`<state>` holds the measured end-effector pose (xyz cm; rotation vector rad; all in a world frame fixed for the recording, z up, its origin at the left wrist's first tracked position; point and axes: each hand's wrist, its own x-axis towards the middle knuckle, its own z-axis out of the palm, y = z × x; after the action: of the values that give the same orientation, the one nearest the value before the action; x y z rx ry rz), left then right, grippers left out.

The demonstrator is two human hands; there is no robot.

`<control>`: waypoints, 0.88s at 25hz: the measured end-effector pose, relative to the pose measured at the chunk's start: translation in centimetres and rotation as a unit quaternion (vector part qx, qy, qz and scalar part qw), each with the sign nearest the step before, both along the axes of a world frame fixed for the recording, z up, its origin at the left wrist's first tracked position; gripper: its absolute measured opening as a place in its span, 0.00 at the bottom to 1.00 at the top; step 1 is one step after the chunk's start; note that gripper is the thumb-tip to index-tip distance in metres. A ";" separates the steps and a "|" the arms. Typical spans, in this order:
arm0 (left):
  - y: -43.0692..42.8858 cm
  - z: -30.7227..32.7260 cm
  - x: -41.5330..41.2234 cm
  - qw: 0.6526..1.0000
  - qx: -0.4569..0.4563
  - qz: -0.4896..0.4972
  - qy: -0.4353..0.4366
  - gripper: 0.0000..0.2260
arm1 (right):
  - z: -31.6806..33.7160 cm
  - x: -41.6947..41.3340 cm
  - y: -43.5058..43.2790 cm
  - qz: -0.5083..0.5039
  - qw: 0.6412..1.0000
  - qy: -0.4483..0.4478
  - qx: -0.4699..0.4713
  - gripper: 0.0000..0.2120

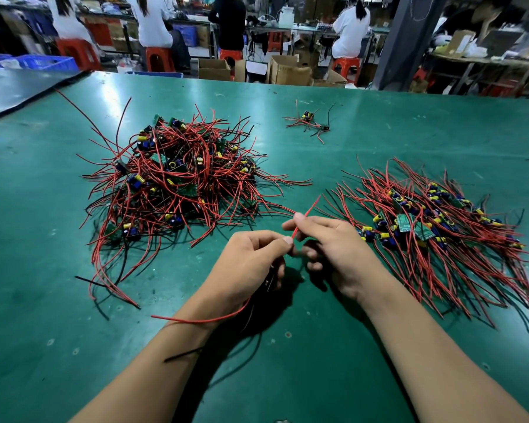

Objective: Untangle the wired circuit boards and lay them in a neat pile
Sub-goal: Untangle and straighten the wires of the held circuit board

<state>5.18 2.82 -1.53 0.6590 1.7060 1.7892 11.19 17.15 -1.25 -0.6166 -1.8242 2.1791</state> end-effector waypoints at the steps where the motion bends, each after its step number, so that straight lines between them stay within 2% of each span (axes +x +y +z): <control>1: 0.1 -0.1 0.1 1.000 -0.012 -0.004 0.028 0.10 | 0.1 0.0 0.3 -0.036 0.999 0.002 -0.007 0.12; 4: 0.2 -0.3 0.5 0.997 -0.035 -0.011 0.075 0.09 | 0.5 -0.1 1.1 -0.105 0.991 0.009 -0.080 0.14; 9: 0.0 -0.4 0.4 0.995 -0.038 -0.023 0.094 0.07 | 1.3 0.1 1.7 -0.108 0.961 -0.005 -0.255 0.16; 11: -0.1 -0.3 0.4 0.995 -0.039 -0.034 0.091 0.06 | 1.5 0.3 2.1 -0.113 0.949 0.002 -0.296 0.18; 13: -0.2 -0.2 0.4 0.994 -0.042 -0.046 0.091 0.06 | 1.5 0.3 2.3 -0.122 0.952 0.005 -0.281 0.17; 16: -0.2 -0.1 0.1 0.997 -0.027 -0.049 0.053 0.05 | 1.1 0.2 2.0 -0.125 0.972 0.001 -0.200 0.17; 20: -0.2 0.2 0.1 0.998 0.009 -0.020 -0.059 0.04 | 0.7 0.1 1.8 -0.103 0.990 -0.018 -0.096 0.30; 22: -0.3 0.5 0.1 0.996 0.030 0.006 -0.083 0.03 | 0.4 0.2 1.5 -0.100 0.994 -0.012 -0.037 0.25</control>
<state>5.24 2.50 -1.05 0.5113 1.5547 1.8546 11.40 18.68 -0.85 -0.8066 -1.6217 2.1212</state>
